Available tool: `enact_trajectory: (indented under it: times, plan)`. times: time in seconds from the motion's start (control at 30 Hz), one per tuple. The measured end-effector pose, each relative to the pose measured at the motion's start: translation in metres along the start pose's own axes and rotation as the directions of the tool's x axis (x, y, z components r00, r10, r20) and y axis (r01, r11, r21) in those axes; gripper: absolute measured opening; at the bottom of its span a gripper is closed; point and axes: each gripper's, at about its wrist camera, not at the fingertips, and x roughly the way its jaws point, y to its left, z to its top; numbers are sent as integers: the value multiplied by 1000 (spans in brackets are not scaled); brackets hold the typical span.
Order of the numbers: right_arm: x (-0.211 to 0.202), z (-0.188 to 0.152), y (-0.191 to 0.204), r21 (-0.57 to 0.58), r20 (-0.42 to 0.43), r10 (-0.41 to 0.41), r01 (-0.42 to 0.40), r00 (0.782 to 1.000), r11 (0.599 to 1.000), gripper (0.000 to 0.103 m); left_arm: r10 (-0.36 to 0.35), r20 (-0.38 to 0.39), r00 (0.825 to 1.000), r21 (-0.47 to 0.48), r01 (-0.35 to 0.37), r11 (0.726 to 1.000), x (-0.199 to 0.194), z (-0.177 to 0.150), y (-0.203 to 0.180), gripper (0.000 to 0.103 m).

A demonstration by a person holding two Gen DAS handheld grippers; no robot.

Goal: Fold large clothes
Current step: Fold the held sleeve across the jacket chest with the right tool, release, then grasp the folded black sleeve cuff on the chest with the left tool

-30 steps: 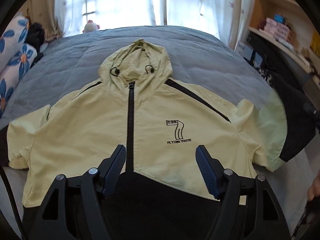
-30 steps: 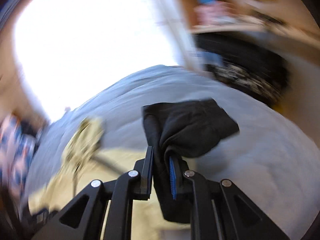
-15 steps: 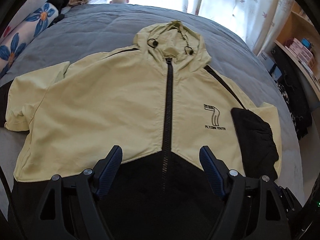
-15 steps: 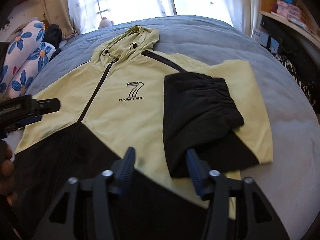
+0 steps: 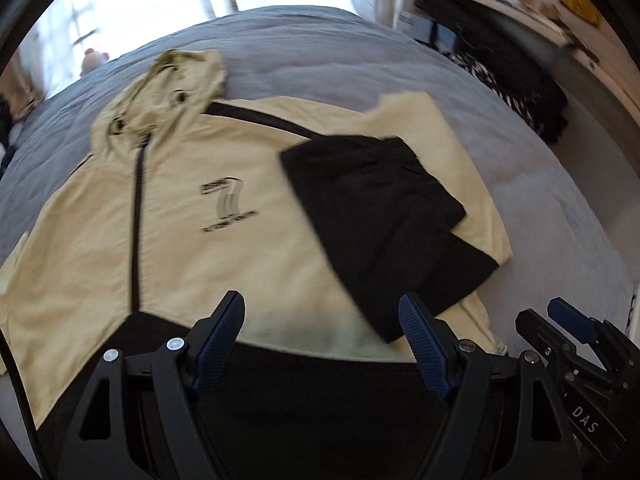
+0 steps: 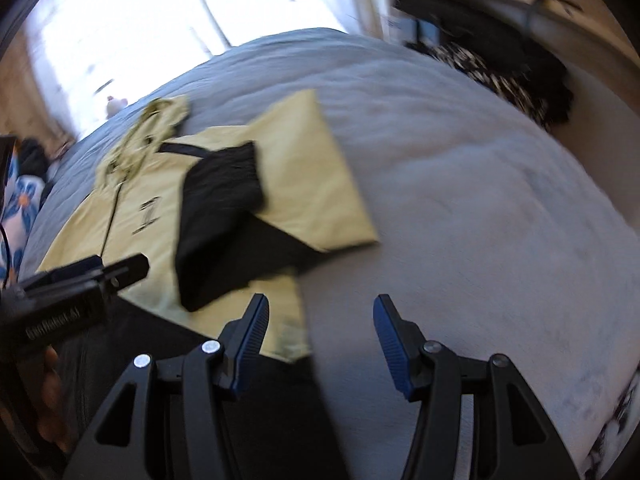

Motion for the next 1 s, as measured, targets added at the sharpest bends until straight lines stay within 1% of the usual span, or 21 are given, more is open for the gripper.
enact_trajectory:
  times: [0.1,0.2,0.3,0.33,0.37,0.4,0.43,0.5,0.53,0.6,0.63,0.67,0.7,0.73,0.77,0.8,0.83,0.87,0.9,0.97,1.0]
  plan:
    - [5,-4,-17,62,-21,20,-18,1000,998,55,23,-26,999,58,-22,998,15,2,-25,78]
    - [9,-8,-22,67,-28,23,-21,999,998,55,54,-58,997,106,-48,993,32,8,-40,78]
    - [13,-11,-21,63,-43,24,-22,999,998,55,107,-60,992,100,-101,990,42,18,-40,77]
    - [14,-12,-20,57,-46,24,-21,999,998,55,115,-51,992,82,-110,990,41,24,-36,71]
    - [14,-13,-19,50,-47,24,-21,999,999,55,100,-35,994,66,-97,993,38,30,-29,36]
    - [14,-13,-18,43,-45,23,-21,999,999,55,77,-27,997,55,-76,996,33,34,-24,4]
    - [14,-14,-17,34,-43,22,-21,999,999,55,59,-10,998,29,-59,998,24,41,-16,5]
    - [14,-14,-15,21,-40,19,-19,999,1000,55,69,83,994,-19,-68,998,-1,47,2,5]
    - [13,-14,-14,15,-38,18,-17,999,1000,55,87,137,987,-36,-83,996,-17,50,14,5]
    - [13,-14,-12,3,-36,13,-13,999,1000,55,131,200,971,-72,-118,990,-41,51,38,5]
    - [13,-14,-11,-1,-34,10,-10,999,1000,54,146,214,966,-85,-131,988,-47,50,48,5]
    - [13,-14,-11,-5,-34,8,-8,999,1000,55,190,223,956,-112,-169,979,-54,46,66,5]
    - [13,-14,-11,-7,-37,7,-7,999,1000,55,224,213,951,-135,-198,971,-56,41,80,5]
    - [14,-14,-10,-7,-39,8,-8,999,1000,55,238,199,951,-150,-210,966,-55,38,90,5]
    - [15,-14,-10,-8,-42,7,-7,999,1000,55,240,158,958,-172,-213,962,-50,29,108,5]
    - [15,-15,-9,-10,-45,3,-4,999,1000,55,229,112,967,-189,-206,960,-43,21,121,10]
    - [16,-15,-9,-12,-49,0,-1,999,1000,55,214,65,975,-210,-196,958,-36,12,133,14]
    - [16,-15,-9,-12,-51,-3,2,999,1000,55,200,34,979,-226,-187,956,-30,7,141,24]
    - [16,-14,-8,-14,-51,-4,4,999,1000,55,166,-4,986,-247,-162,955,-22,-2,153,26]
    - [14,-13,-6,-23,-48,-2,1,999,1000,55,99,-45,994,-278,-108,955,-13,-12,169,27]
    - [13,-12,-5,-28,-46,-5,4,999,1000,55,68,-61,996,-312,-84,946,-9,-14,182,28]
